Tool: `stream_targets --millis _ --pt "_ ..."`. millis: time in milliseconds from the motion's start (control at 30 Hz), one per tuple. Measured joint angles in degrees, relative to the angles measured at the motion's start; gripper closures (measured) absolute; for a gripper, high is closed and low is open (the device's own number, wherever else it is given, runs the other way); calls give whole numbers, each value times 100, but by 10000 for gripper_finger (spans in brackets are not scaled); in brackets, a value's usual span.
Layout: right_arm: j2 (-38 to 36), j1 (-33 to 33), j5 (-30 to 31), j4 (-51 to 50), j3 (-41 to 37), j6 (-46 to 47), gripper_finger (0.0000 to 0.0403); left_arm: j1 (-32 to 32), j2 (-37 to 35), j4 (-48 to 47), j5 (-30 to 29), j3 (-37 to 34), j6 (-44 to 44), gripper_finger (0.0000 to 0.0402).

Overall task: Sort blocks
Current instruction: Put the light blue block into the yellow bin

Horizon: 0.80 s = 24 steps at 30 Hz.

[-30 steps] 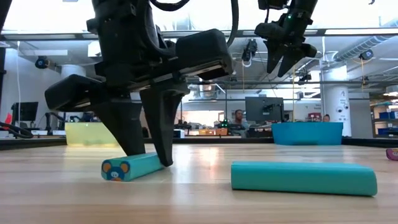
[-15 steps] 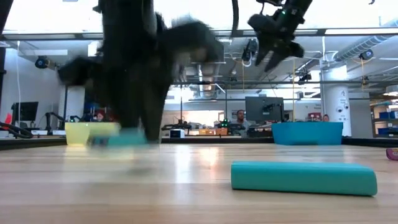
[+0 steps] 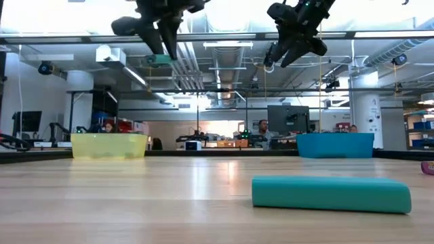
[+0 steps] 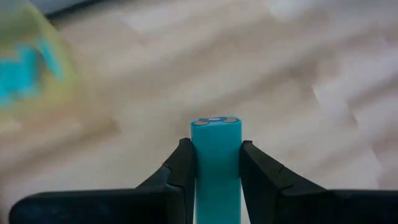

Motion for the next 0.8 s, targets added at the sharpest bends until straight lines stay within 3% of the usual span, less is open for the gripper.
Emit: stream_targets --millis 167,400,633,800 --pt "7 -1 2 3 -4 94 303 1595 -380 -15 106 -3 1599 330" --pt "33 -226 0 66 -9 283 376 3469 -488 -25 496 -13 3057 330" --pt "33 -497 0 186 -7 301 390 4792 -421 -24 723 -52 3860 330" --pt "33 -626 2 229 -7 294 390 5179 -339 -56 471 -543 3826 330"
